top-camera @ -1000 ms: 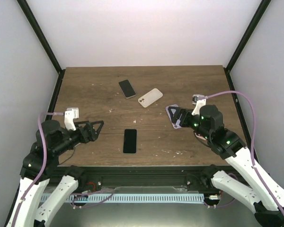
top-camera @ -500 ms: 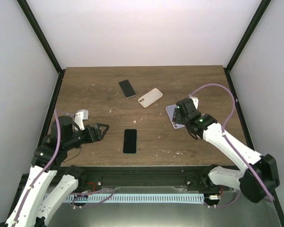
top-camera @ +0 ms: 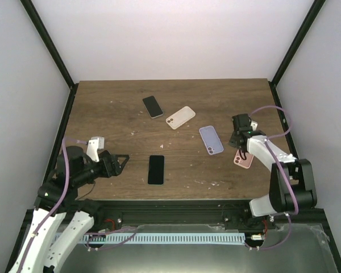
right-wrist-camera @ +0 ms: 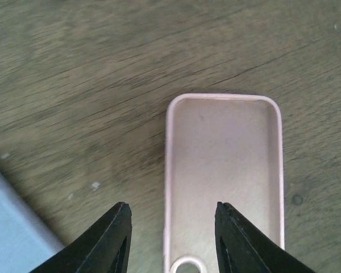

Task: Put the phone into the phone case

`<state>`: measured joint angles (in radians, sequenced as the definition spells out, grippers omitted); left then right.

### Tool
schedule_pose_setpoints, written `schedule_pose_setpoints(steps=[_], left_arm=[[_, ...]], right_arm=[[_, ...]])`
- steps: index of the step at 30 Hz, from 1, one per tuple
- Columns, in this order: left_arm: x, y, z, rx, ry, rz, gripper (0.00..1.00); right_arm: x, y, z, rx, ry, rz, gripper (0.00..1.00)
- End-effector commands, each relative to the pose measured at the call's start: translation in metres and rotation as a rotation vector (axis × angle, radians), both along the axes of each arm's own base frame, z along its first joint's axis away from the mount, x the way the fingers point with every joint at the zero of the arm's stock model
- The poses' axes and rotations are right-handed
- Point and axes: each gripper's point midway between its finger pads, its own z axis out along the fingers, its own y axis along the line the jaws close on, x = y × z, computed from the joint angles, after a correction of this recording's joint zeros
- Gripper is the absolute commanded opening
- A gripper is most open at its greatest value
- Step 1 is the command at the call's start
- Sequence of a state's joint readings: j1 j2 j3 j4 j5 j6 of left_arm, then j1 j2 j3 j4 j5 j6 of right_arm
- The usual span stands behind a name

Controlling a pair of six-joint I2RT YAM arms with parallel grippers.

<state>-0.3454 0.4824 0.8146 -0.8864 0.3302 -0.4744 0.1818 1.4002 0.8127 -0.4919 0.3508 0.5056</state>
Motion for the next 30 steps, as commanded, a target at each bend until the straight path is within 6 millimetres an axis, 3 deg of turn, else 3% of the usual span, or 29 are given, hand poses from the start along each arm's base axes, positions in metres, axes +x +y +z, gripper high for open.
schedule_pose_setpoints(steps=[1,4,9,18,21,23,30], left_arm=[[-0.001,0.003,0.000,0.014,-0.026,0.002,0.93],[-0.001,0.004,-0.001,0.016,-0.023,0.006,0.93],[0.001,0.003,-0.001,0.013,-0.028,0.011,0.93],[0.002,0.005,-0.005,0.019,-0.011,0.021,0.93],[0.002,0.005,-0.005,0.018,-0.012,0.022,0.93],[0.002,0.005,-0.005,0.018,-0.012,0.026,0.93],[0.003,0.009,-0.007,0.022,-0.002,0.050,0.93]], right_arm=[[0.027,-0.012,0.001,0.090,-0.029,-0.038,0.41],[0.030,-0.021,-0.014,0.125,0.006,-0.080,0.40],[0.034,-0.021,-0.035,0.179,0.043,-0.076,0.39],[0.033,-0.023,-0.055,0.192,0.101,-0.083,0.29],[0.032,-0.021,-0.056,0.196,0.110,-0.066,0.10],[0.030,-0.019,-0.053,0.203,0.111,-0.055,0.03],[0.022,-0.007,-0.020,0.258,0.036,-0.004,0.01]])
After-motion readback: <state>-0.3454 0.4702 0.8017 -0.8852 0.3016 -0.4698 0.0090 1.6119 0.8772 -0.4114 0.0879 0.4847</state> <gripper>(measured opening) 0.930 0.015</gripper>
